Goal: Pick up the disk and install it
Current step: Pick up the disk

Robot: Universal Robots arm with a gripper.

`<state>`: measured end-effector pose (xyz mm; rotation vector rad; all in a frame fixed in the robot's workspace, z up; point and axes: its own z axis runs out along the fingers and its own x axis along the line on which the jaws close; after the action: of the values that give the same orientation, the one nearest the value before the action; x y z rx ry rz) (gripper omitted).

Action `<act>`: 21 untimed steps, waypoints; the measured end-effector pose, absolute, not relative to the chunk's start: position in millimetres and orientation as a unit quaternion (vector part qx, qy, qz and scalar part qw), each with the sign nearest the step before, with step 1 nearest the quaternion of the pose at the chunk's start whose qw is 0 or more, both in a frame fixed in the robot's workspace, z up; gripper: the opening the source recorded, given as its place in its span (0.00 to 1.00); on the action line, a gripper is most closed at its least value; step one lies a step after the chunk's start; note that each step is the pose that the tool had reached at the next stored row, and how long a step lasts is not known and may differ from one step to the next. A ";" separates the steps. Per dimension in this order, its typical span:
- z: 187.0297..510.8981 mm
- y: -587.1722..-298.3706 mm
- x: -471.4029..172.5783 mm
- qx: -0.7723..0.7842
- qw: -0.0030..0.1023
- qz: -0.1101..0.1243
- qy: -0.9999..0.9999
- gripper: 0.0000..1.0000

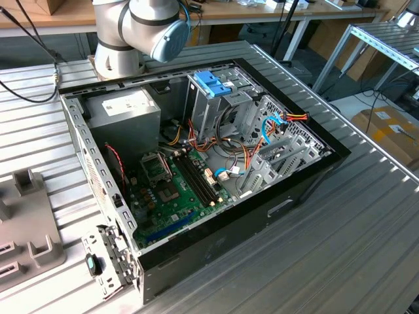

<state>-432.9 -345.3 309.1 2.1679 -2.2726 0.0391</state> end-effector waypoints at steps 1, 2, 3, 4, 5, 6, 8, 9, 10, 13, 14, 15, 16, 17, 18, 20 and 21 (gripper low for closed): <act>308.6 -345.3 -433.0 0.690 0.000 0.013 -0.724 0.60; 307.9 -345.2 -434.1 0.690 -0.001 0.013 -0.723 0.60; 307.5 -345.2 -434.8 0.691 -0.001 0.014 -0.723 0.60; 307.1 -345.2 -435.2 0.691 -0.002 0.014 -0.723 0.60; 306.3 -345.1 -435.3 0.691 -0.002 0.015 -0.722 0.60; 305.8 -345.0 -435.4 0.692 -0.002 0.015 -0.722 0.60; 305.0 -344.9 -435.5 0.692 -0.002 0.014 -0.722 0.60; 304.8 -344.9 -435.5 0.692 -0.002 0.014 -0.722 0.60; 304.0 -344.8 -435.0 0.692 -0.002 0.015 -0.722 0.60; 303.8 -344.9 -434.7 0.692 -0.002 0.015 -0.722 0.60; 303.7 -344.9 -434.7 0.692 -0.002 0.015 -0.722 0.60; 303.7 -344.9 -434.7 0.692 -0.002 0.015 -0.722 0.60; 303.7 -344.9 -434.7 0.692 -0.002 0.015 -0.722 0.60; 303.7 -344.9 -434.7 0.692 -0.002 0.015 -0.722 0.60; 303.7 -344.9 -434.7 0.692 -0.002 0.015 -0.722 0.58; 303.5 -344.9 -434.7 0.692 -0.002 0.015 -0.722 0.51; 303.5 -344.9 -434.7 0.692 -0.002 0.015 -0.722 0.43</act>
<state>-434.7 -344.9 303.5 2.1763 -2.2705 0.0457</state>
